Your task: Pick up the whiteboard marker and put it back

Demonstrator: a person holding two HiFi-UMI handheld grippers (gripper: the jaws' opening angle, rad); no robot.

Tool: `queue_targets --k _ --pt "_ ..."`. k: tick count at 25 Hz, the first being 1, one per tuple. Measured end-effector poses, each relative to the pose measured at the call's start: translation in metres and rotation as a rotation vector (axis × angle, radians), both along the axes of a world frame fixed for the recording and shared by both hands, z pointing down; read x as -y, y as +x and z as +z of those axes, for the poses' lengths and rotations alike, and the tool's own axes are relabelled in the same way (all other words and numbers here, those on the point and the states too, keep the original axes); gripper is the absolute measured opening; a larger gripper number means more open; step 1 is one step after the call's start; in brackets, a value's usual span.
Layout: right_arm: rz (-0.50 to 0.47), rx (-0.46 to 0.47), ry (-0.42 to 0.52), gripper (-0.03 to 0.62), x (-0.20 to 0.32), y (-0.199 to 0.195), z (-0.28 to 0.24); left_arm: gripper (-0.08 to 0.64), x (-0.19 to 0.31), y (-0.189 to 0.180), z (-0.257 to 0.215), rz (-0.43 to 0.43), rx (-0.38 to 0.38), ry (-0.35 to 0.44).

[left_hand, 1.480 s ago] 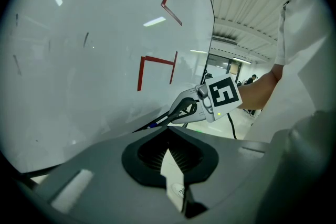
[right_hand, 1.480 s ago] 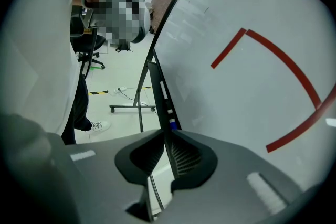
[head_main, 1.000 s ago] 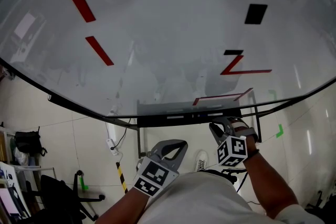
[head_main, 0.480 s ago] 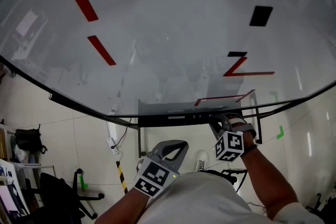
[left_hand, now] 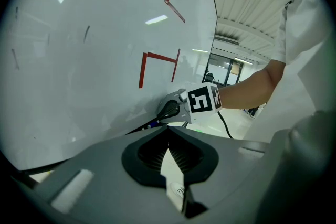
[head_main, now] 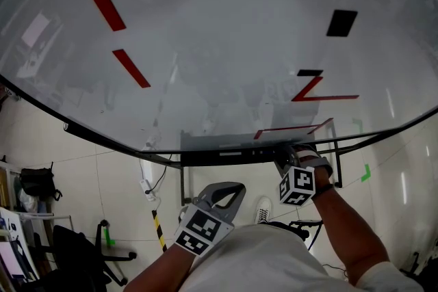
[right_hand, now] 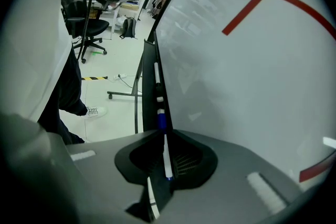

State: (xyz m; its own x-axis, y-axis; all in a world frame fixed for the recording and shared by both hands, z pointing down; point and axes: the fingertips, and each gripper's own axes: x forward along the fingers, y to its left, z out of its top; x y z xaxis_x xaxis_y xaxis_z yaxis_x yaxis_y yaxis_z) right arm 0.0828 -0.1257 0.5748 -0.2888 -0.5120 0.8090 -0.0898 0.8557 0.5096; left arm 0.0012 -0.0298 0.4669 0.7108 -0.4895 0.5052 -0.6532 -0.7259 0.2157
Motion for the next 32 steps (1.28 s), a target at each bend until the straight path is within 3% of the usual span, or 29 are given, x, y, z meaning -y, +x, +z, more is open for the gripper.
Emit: queue_targets --k 32 --pt "-0.048 -0.140 -0.023 0.029 0.004 -0.002 0.022 0.015 -0.001 0.000 0.003 0.004 -0.004 -0.019"
